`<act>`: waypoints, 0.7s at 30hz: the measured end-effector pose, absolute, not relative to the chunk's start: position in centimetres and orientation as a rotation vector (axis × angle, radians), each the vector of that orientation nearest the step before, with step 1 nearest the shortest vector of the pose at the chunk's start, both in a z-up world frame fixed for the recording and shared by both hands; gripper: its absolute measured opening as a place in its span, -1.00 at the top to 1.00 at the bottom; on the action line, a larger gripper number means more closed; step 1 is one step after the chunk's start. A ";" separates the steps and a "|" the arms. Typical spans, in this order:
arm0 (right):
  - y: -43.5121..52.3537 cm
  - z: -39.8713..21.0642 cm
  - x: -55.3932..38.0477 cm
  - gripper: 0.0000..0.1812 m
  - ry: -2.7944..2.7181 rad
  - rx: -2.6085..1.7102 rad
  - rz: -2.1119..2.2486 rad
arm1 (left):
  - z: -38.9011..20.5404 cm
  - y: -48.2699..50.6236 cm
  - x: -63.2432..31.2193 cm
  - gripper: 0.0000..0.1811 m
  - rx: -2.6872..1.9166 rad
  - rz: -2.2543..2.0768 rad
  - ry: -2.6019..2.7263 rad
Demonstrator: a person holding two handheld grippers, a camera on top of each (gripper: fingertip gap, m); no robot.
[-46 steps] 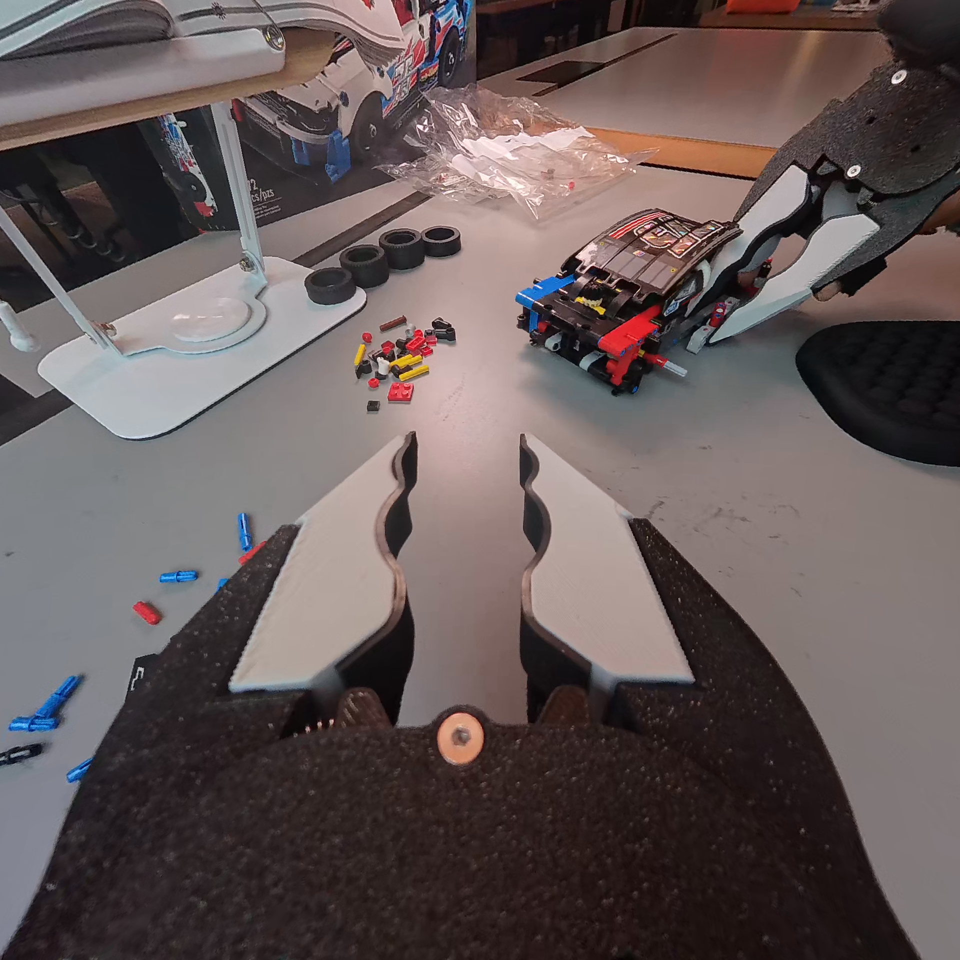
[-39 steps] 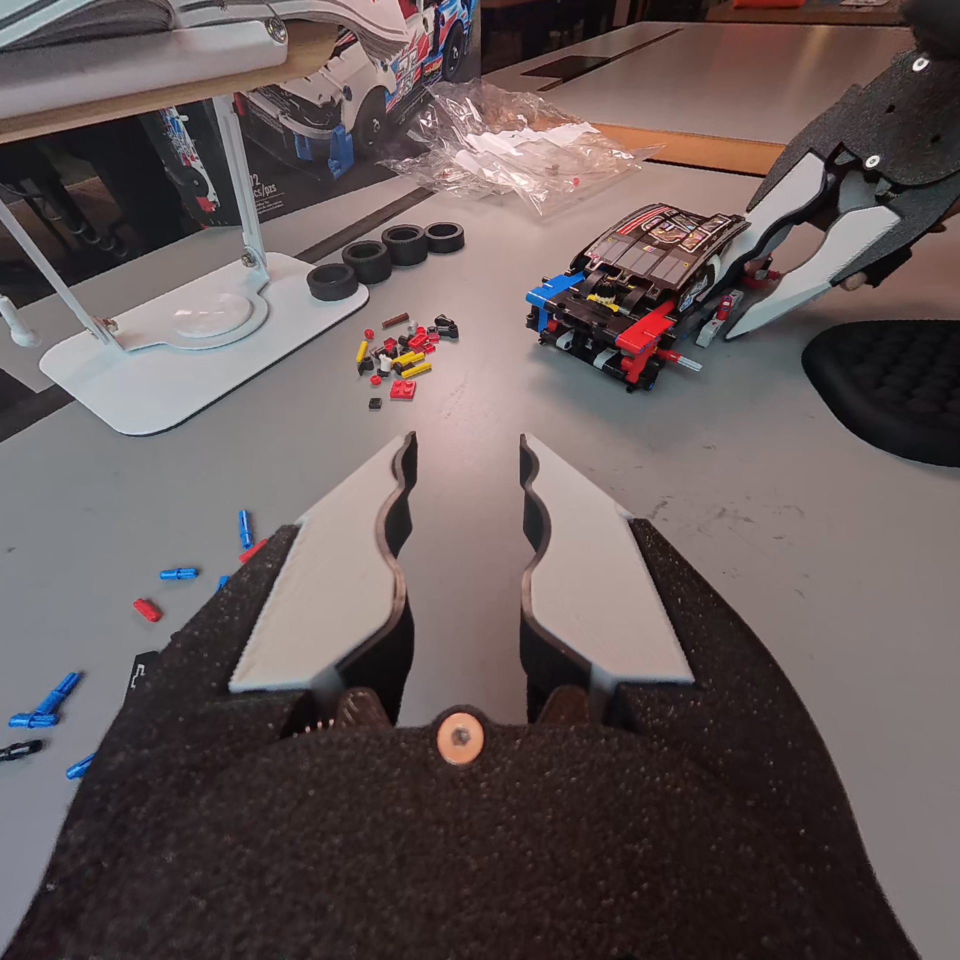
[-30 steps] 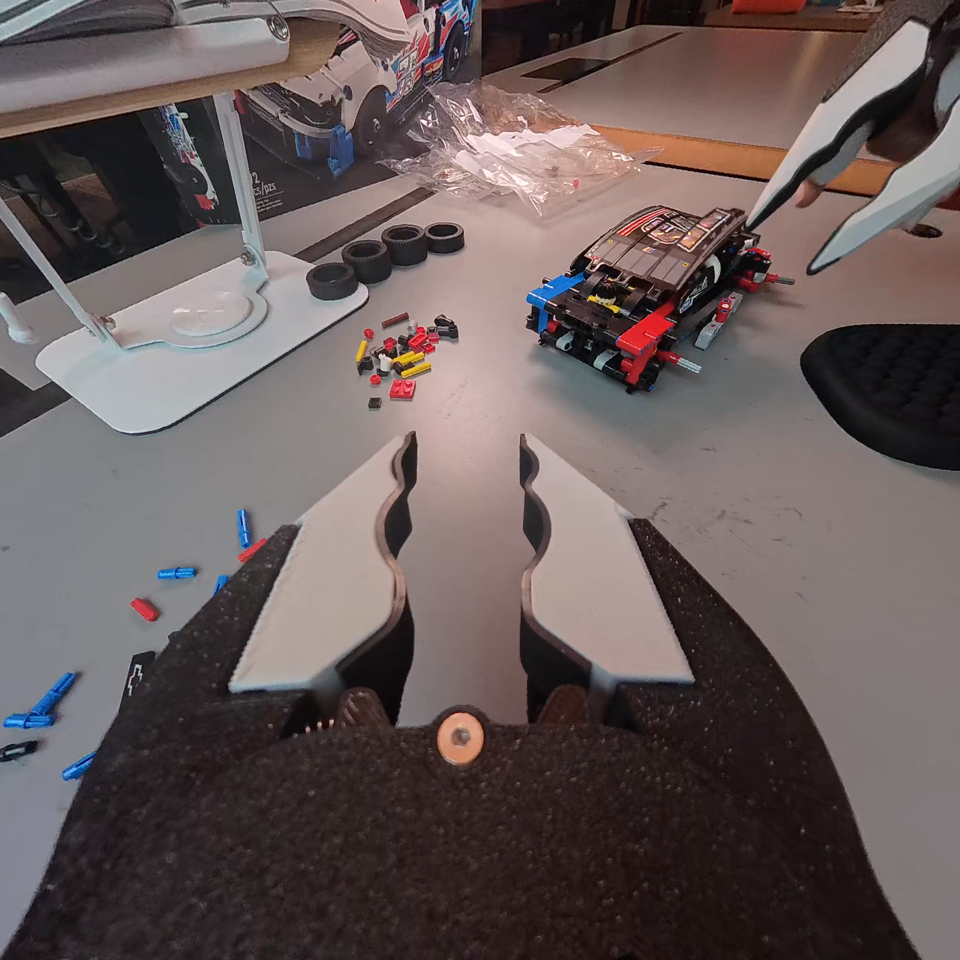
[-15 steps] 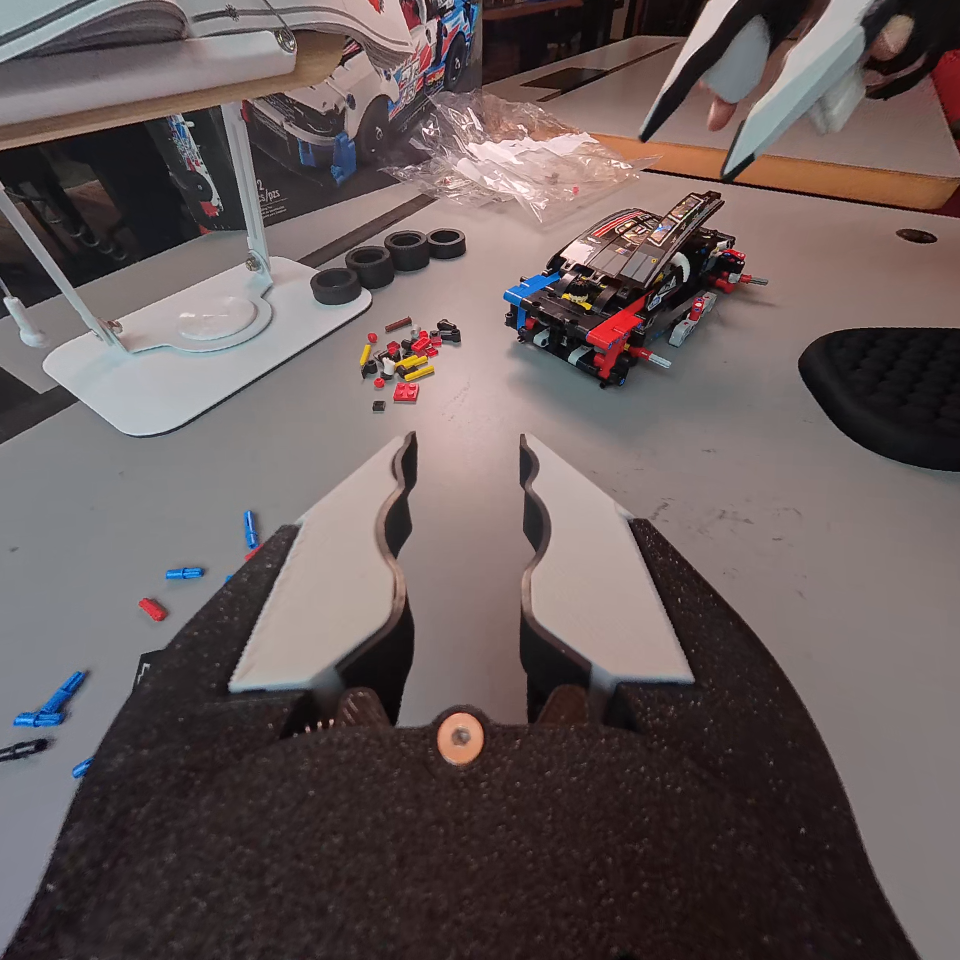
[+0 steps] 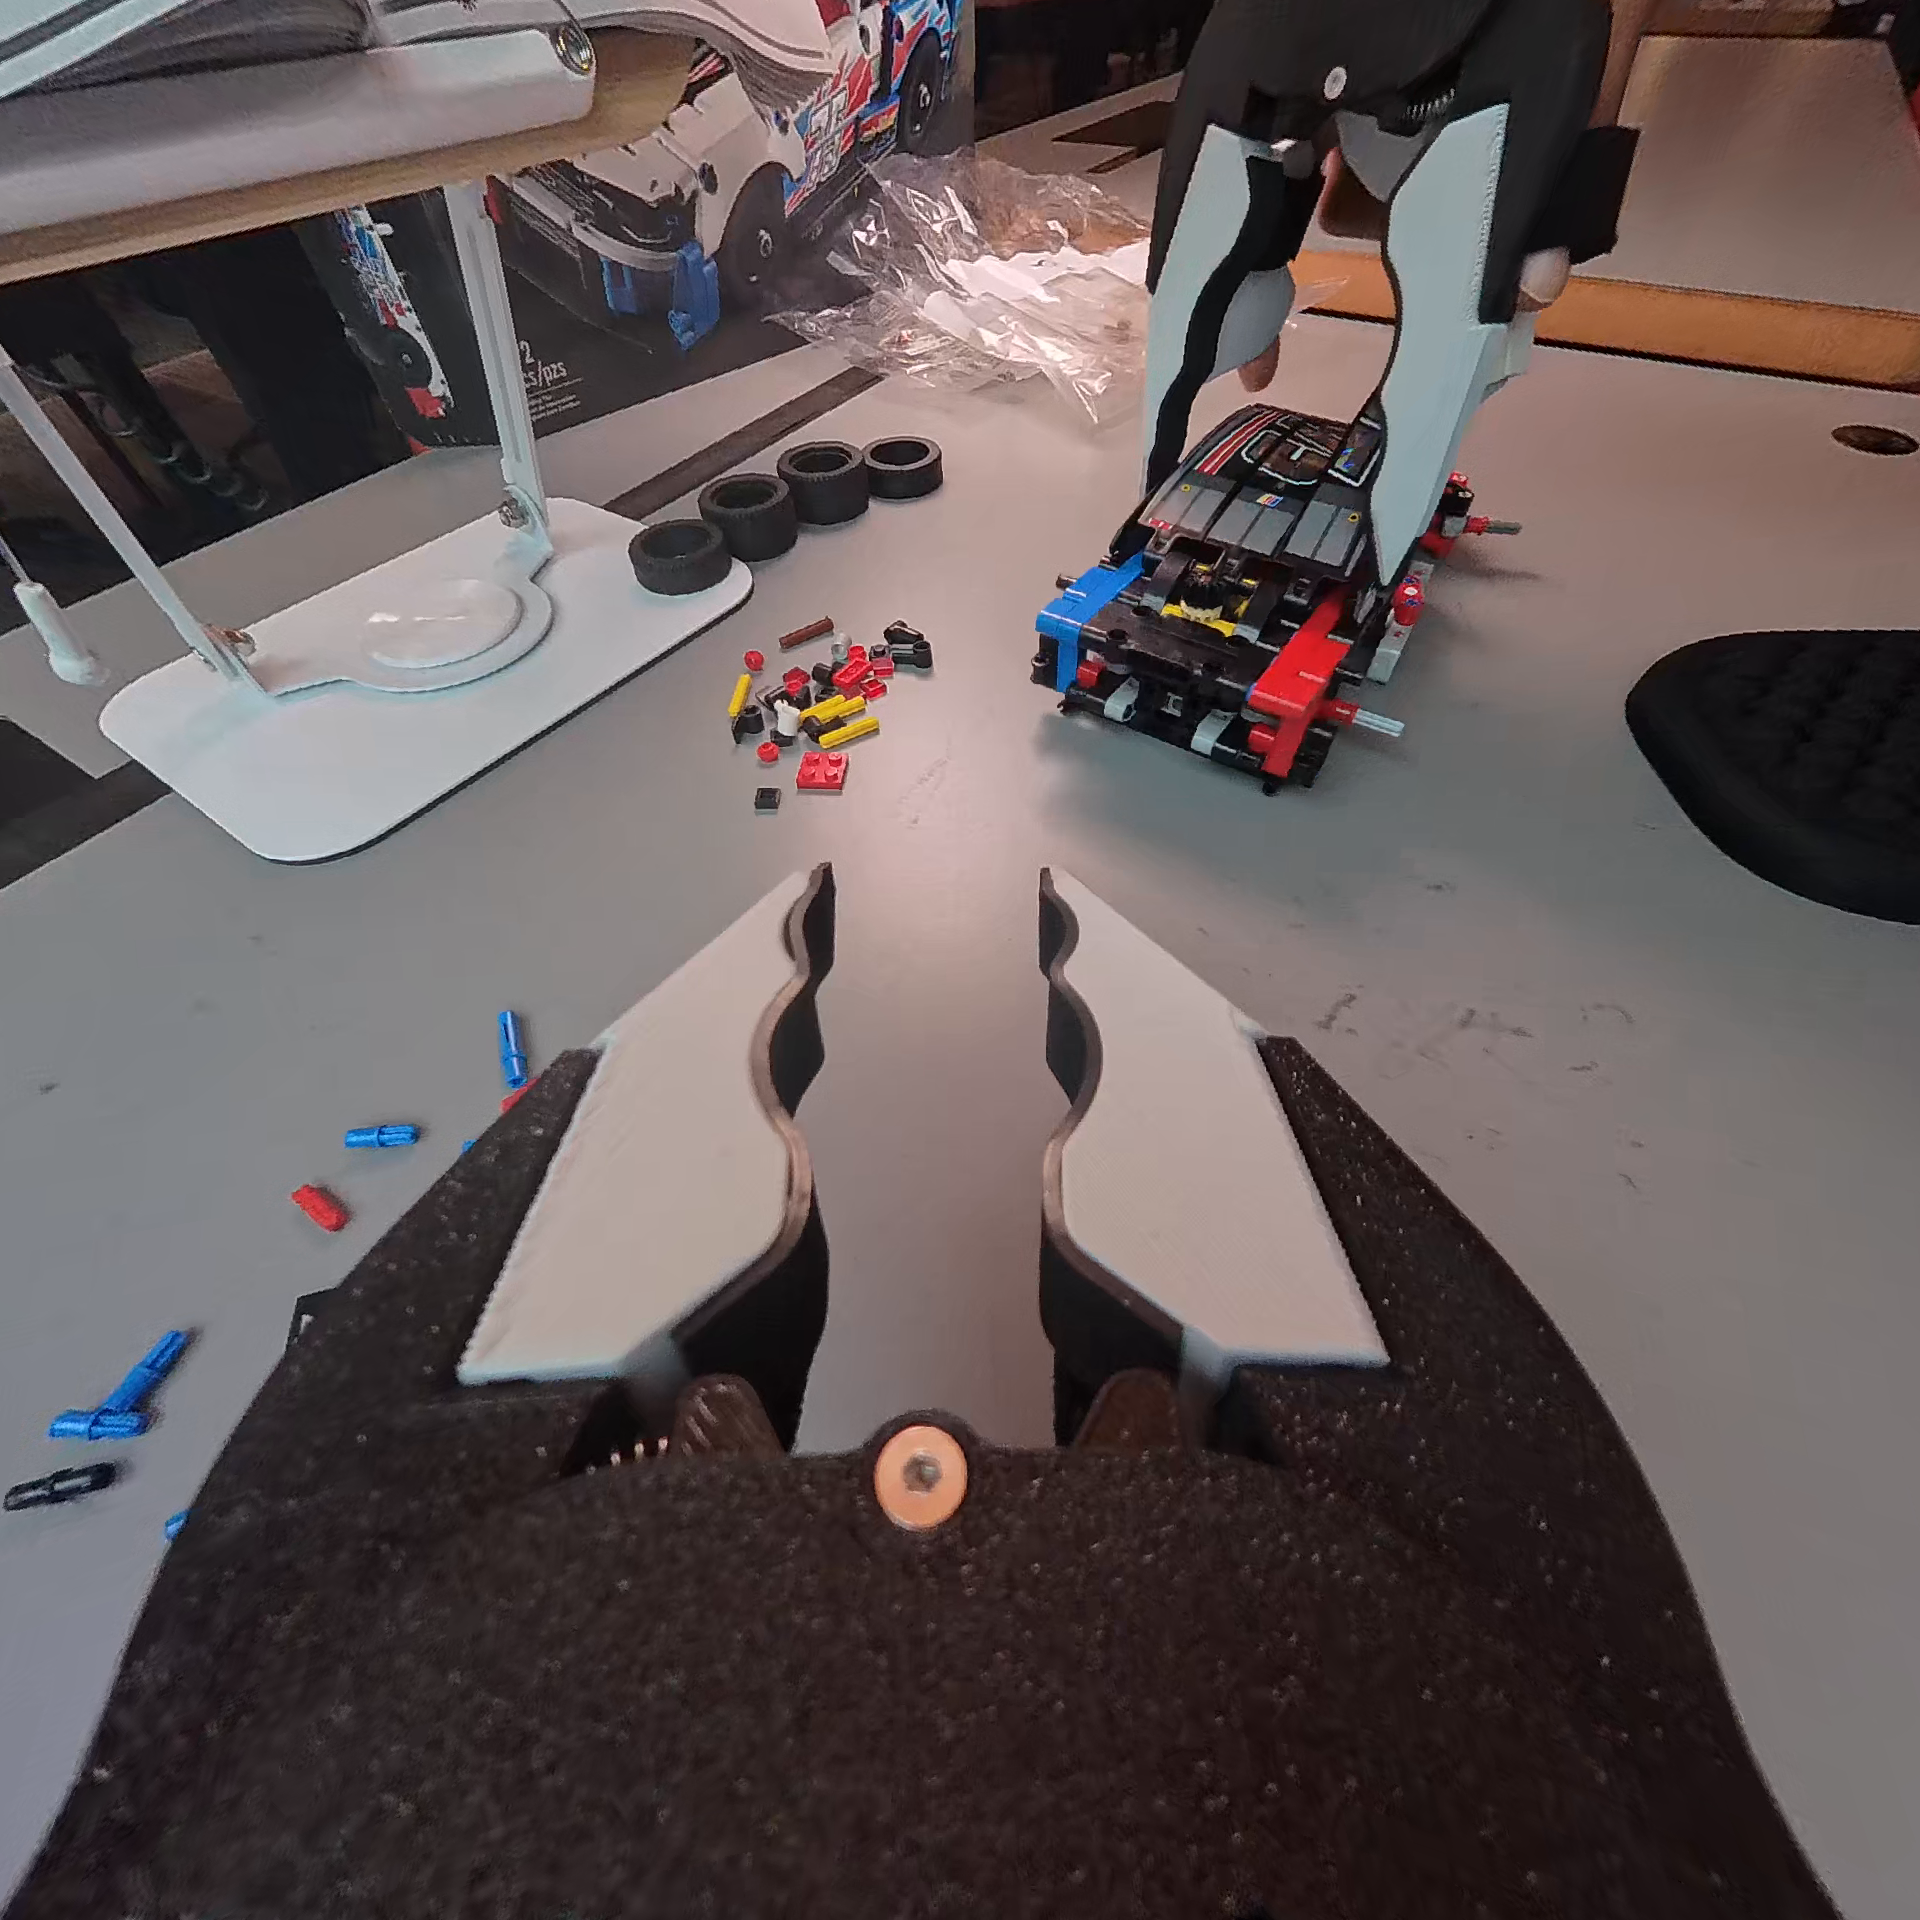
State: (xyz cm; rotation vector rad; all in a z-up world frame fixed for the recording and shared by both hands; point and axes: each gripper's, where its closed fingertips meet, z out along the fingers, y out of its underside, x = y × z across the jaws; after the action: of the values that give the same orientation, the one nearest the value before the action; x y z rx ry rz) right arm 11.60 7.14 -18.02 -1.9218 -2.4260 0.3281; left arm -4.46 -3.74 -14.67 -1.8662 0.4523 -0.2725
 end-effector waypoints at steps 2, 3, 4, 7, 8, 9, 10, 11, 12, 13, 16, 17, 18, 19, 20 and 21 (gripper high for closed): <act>6.3 -18.0 11.5 -0.04 -2.507 -1.847 0.314 | -14.8 -3.7 -4.4 0.58 -1.869 -0.269 0.459; 6.0 -18.0 11.5 -0.04 -2.545 -1.814 0.298 | -14.8 -3.8 -4.3 0.58 -1.870 -0.266 0.462; 5.6 -18.0 11.5 -0.04 -2.582 -1.782 0.279 | -14.8 -3.8 -4.3 0.58 -1.871 -0.263 0.465; 4.7 -18.0 11.5 -0.04 -2.680 -1.669 0.223 | -14.9 -3.8 -4.3 0.58 -1.872 -0.259 0.468; 4.4 -18.0 11.4 -0.04 -2.707 -1.627 0.209 | -14.9 -3.7 -4.3 0.58 -1.872 -0.259 0.468; 4.1 -18.1 11.4 -0.04 -2.731 -1.590 0.190 | -14.9 -3.7 -4.3 0.58 -1.872 -0.259 0.467; 3.9 -18.1 11.4 -0.05 -2.754 -1.550 0.166 | -14.9 -3.7 -4.3 0.58 -1.872 -0.258 0.466; 3.6 -18.2 11.5 -0.05 -2.777 -1.506 0.139 | -14.9 -3.7 -4.3 0.58 -1.872 -0.258 0.465; 3.4 -18.3 11.5 -0.06 -2.801 -1.455 0.109 | -14.9 -3.7 -4.3 0.58 -1.872 -0.257 0.465; 3.2 -18.3 11.6 -0.06 -2.826 -1.395 0.073 | -14.9 -3.7 -4.3 0.58 -1.873 -0.255 0.464; 2.1 -18.4 12.2 -0.07 -2.909 -1.208 -0.012 | -15.1 -3.7 -4.3 0.58 -1.877 -0.250 0.465; 1.7 -18.4 12.4 -0.07 -2.931 -1.137 -0.044 | -15.1 -3.6 -4.2 0.58 -1.879 -0.247 0.467; 1.3 -18.4 12.7 -0.07 -2.948 -1.059 -0.080 | -15.2 -3.6 -4.2 0.58 -1.880 -0.243 0.470; 0.9 -18.4 13.0 -0.07 -2.961 -0.991 -0.108 | -15.2 -3.6 -4.2 0.58 -1.881 -0.237 0.473; 0.5 -18.2 13.2 -0.06 -2.956 -0.947 -0.128 | -15.3 -3.6 -4.2 0.58 -1.881 -0.231 0.476; 0.1 -17.8 13.4 -0.04 -2.931 -0.948 -0.126 | -15.3 -3.6 -4.2 0.58 -1.880 -0.227 0.478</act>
State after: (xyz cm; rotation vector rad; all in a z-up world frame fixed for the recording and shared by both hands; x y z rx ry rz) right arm 13.35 0.10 -17.81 -0.9480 -2.9311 -0.1263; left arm -4.17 -3.64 -15.25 -1.8804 0.4781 -0.2266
